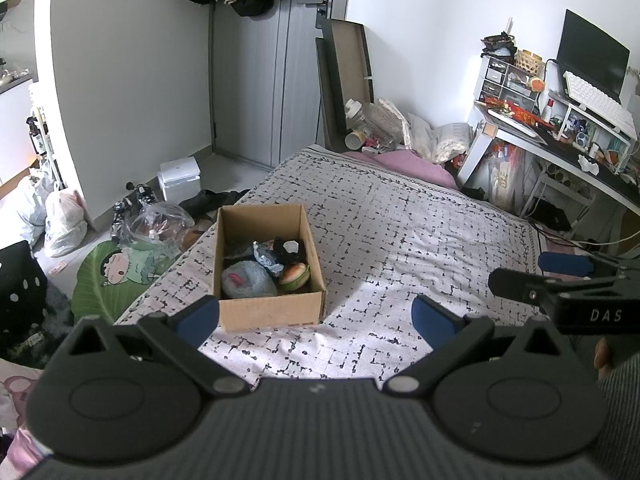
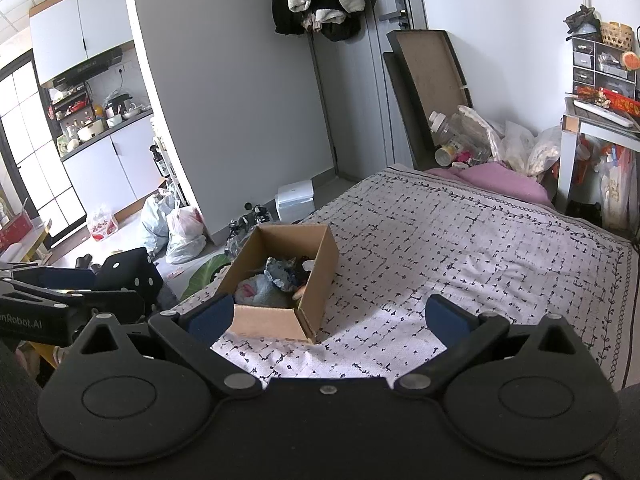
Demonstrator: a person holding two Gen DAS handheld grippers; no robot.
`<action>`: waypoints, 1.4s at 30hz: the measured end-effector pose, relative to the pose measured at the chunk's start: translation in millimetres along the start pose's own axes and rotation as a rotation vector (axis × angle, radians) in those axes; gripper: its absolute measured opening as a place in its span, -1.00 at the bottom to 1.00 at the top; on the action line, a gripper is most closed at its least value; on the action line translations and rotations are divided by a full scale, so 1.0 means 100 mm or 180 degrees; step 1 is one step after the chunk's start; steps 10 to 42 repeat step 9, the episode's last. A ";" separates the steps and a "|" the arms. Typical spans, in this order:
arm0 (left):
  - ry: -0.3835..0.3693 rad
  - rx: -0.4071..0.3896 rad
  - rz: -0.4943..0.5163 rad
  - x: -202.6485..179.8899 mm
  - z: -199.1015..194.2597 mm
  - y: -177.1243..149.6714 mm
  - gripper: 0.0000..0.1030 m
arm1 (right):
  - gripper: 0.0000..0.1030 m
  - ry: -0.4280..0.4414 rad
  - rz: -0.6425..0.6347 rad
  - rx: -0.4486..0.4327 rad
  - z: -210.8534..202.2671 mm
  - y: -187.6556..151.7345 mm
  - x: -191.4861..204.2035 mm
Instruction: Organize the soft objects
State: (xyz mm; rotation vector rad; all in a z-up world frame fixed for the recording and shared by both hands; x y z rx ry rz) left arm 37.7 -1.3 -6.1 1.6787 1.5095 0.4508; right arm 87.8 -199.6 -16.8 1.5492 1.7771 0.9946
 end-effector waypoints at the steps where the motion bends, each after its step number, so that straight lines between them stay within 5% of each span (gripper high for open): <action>1: -0.0003 -0.0004 0.0001 0.01 -0.01 0.01 0.97 | 1.00 -0.0002 0.0001 -0.0004 0.00 0.00 0.00; 42: -0.0002 -0.0003 0.0007 0.00 -0.01 0.00 0.97 | 1.00 0.0005 0.0012 0.0010 0.00 -0.01 -0.01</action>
Point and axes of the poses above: each gripper's, at about its wrist camera, not at the fingertips, and z roughly the way its jaws point, x to its left, y to its top, the point moved 4 cm from there along z, roughly the way its jaws point, and after that the axes turned 15 degrees about -y, right-handed, at the moved point
